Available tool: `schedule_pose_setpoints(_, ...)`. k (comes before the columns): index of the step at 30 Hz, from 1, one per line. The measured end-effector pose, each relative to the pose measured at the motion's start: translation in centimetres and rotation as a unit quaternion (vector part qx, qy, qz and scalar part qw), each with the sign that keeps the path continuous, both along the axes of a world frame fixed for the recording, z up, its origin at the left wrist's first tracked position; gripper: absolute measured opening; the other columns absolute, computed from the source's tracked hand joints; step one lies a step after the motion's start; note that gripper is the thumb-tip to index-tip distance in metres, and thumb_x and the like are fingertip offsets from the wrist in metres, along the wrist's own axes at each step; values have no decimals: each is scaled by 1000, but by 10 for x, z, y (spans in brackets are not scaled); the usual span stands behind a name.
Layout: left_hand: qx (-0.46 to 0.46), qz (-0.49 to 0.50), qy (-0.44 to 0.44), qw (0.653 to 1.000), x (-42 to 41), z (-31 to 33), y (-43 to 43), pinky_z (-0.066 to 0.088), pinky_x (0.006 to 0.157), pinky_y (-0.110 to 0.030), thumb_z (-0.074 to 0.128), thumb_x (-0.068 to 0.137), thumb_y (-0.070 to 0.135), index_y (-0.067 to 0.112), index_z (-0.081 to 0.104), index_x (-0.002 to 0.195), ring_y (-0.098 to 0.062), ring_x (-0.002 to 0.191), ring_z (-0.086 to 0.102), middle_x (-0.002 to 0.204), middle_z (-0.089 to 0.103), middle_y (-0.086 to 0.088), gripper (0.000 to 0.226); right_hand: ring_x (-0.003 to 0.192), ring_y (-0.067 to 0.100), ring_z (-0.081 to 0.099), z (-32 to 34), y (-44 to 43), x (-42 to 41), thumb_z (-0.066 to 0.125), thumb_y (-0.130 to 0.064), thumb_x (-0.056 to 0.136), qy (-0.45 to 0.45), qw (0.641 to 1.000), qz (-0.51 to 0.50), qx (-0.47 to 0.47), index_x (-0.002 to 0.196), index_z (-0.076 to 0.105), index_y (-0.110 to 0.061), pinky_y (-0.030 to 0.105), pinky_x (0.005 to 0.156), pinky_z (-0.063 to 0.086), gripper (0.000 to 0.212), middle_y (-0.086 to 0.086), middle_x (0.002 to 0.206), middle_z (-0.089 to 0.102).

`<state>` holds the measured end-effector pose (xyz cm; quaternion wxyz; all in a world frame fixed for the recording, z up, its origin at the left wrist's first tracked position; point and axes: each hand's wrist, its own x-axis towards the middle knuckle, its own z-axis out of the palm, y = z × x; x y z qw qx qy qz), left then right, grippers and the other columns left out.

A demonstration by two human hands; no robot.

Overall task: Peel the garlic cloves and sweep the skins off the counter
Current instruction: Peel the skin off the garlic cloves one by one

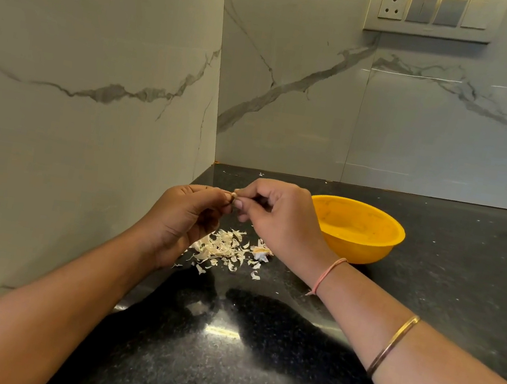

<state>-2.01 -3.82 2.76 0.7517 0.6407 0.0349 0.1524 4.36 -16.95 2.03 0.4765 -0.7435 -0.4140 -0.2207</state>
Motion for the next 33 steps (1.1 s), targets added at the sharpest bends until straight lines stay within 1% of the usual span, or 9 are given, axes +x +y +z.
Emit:
schedule_pose_setpoints(2,-12,-17,-3,1000,0,1,1,42,50,-15,55,87,5,2,65,80,-4,50,50,57,60,0,12,63,9,68,0,-1,0,68,-5,83,17,1000,9,7,85,72,-5,17,57,53,5,7,79,73)
schedule_pose_setpoints(9,-11,-24,6,1000,-2,1,2,43,51,-16,56,87,6,4,65,77,-4,50,50,57,61,1,13,67,20,66,2,-3,-2,67,-6,83,-69,997,-7,-19,78,71,-3,39,60,54,7,9,75,70)
schedule_pose_setpoints(13,-13,-2,4,1000,-2,1,0,42,50,-16,55,86,3,5,64,73,-4,48,48,54,58,1,16,65,20,65,2,-2,-4,67,-3,81,-110,994,-11,-24,74,69,-3,38,58,54,7,7,72,68)
schedule_pose_setpoints(17,10,12,0,1000,-2,1,-1,40,47,-15,56,86,2,4,63,73,-4,47,46,52,57,2,14,64,21,65,2,-1,-3,67,-3,81,-101,995,-9,-18,74,69,-3,38,58,54,7,7,71,68)
schedule_pose_setpoints(20,26,25,6,999,-1,1,-1,37,48,-16,54,86,2,5,60,72,-5,49,41,52,51,2,16,64,19,67,1,1,-4,68,-5,82,-40,999,-2,-9,78,70,-6,35,59,55,5,6,72,69)
schedule_pose_setpoints(23,36,28,9,999,0,1,-2,36,50,-17,54,88,4,7,61,73,-7,52,39,56,48,1,17,61,12,68,3,1,-5,65,-2,84,92,994,45,31,79,67,-11,23,62,57,11,4,73,68)
schedule_pose_setpoints(27,44,37,8,998,-2,1,-3,38,55,-20,55,88,9,11,64,73,-7,59,44,61,54,1,17,62,12,66,5,0,-8,59,3,87,221,963,116,102,88,65,-1,29,67,59,7,8,75,66)
schedule_pose_setpoints(30,40,44,14,998,-2,2,-2,38,58,-23,57,87,16,16,67,72,-8,63,48,60,61,5,18,61,11,66,4,0,-9,60,3,87,260,949,130,121,93,65,4,26,67,59,8,10,75,66)
schedule_pose_setpoints(33,48,53,17,997,-1,2,-2,37,59,-24,61,85,22,19,68,72,-8,63,49,63,64,6,15,68,14,67,4,-1,-8,62,2,86,237,959,116,105,92,65,-1,32,72,59,8,8,78,67)
